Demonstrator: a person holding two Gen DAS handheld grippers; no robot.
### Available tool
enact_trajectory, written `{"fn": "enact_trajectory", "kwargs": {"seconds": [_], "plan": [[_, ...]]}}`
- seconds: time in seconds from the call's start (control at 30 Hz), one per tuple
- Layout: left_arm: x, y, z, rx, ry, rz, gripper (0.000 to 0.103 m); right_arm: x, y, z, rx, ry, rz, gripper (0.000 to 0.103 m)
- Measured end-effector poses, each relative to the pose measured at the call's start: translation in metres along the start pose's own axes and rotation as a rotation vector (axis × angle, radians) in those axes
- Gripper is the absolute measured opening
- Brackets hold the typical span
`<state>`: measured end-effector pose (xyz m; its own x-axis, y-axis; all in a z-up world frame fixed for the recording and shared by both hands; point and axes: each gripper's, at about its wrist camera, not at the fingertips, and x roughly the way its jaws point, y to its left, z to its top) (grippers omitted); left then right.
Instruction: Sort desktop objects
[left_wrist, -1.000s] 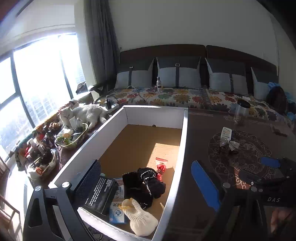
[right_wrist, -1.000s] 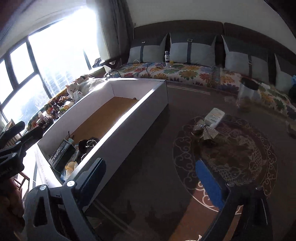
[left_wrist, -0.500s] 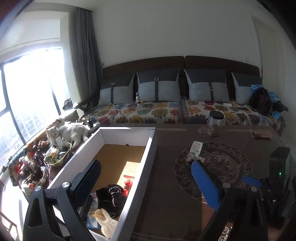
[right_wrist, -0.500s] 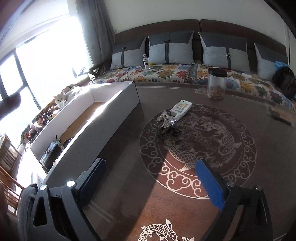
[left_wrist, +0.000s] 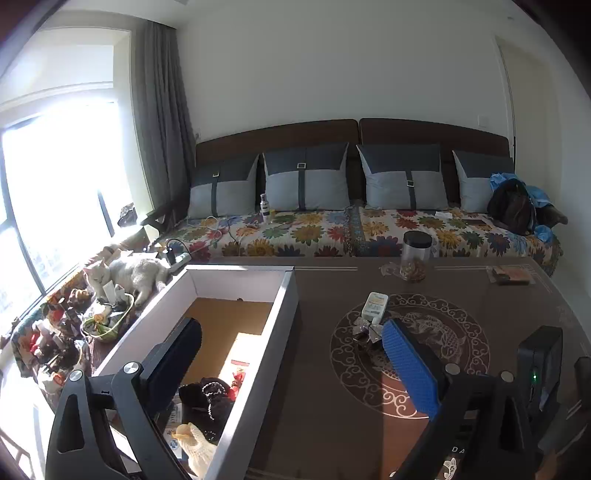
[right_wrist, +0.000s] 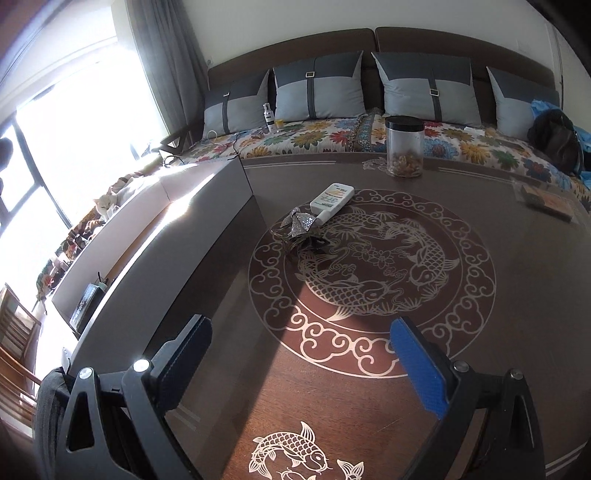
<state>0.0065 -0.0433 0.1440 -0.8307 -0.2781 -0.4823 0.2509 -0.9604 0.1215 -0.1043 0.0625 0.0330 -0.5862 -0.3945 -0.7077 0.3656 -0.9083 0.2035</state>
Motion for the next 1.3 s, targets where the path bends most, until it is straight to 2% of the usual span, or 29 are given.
{"fn": "enact_trajectory", "kwargs": {"seconds": [0.5,0.8,0.9,1.03,1.17,1.3], "plan": [[0.009,-0.011,0.002,0.011,0.019,-0.006,0.1,0.016,-0.025,-0.019,0.039,0.041,-0.027,0.098],[0.02,-0.021,-0.003,0.015,0.047,-0.038,0.1,0.026,-0.047,-0.035,0.041,0.065,-0.083,0.098],[0.036,-0.026,-0.02,0.008,0.101,-0.1,0.103,0.031,-0.056,-0.045,0.0,0.066,-0.141,0.098],[0.081,-0.039,-0.069,0.009,0.261,-0.194,0.103,0.036,-0.071,-0.056,-0.066,0.069,-0.228,0.098],[0.118,-0.06,-0.124,0.061,0.388,-0.182,0.103,0.039,-0.092,-0.064,-0.056,0.076,-0.271,0.098],[0.141,-0.074,-0.157,0.083,0.461,-0.216,0.103,0.042,-0.111,-0.069,-0.024,0.076,-0.294,0.098]]}}
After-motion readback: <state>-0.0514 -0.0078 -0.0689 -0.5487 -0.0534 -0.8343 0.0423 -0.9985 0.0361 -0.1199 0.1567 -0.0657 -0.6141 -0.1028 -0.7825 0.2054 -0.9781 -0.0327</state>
